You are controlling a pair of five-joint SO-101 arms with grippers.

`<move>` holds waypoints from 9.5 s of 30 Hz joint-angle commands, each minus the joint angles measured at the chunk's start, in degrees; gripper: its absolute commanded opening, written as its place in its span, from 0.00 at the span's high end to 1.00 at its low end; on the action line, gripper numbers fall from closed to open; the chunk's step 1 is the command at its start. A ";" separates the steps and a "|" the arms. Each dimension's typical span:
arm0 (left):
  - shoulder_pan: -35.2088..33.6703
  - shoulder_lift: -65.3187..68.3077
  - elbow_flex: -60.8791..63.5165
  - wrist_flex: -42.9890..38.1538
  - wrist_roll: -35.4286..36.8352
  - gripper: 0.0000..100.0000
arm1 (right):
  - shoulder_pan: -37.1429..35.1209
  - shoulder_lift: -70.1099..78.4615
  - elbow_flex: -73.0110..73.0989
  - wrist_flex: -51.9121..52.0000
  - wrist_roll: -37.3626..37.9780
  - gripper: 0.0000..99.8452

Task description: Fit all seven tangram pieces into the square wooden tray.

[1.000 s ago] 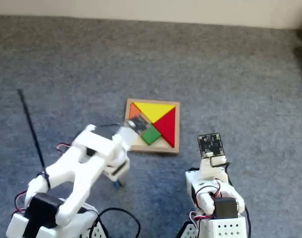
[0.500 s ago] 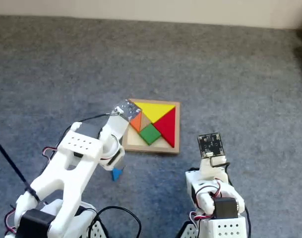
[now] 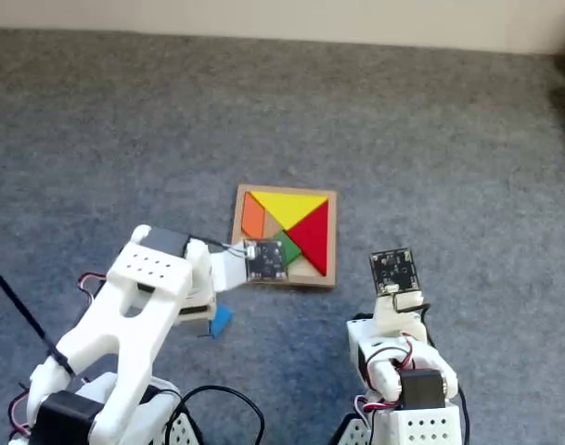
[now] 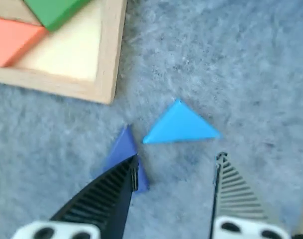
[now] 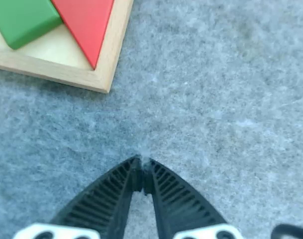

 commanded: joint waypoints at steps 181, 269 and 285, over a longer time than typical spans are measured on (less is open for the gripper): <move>11.21 14.55 -24.04 -3.08 41.58 0.81 | 0.66 -1.89 8.22 0.57 -0.26 0.98; 12.44 25.01 -28.53 -8.44 50.90 0.76 | 0.66 -1.89 8.22 0.57 -0.26 0.98; 12.35 30.46 -32.48 -8.35 51.43 0.77 | 0.66 -1.89 8.22 0.57 -0.26 0.98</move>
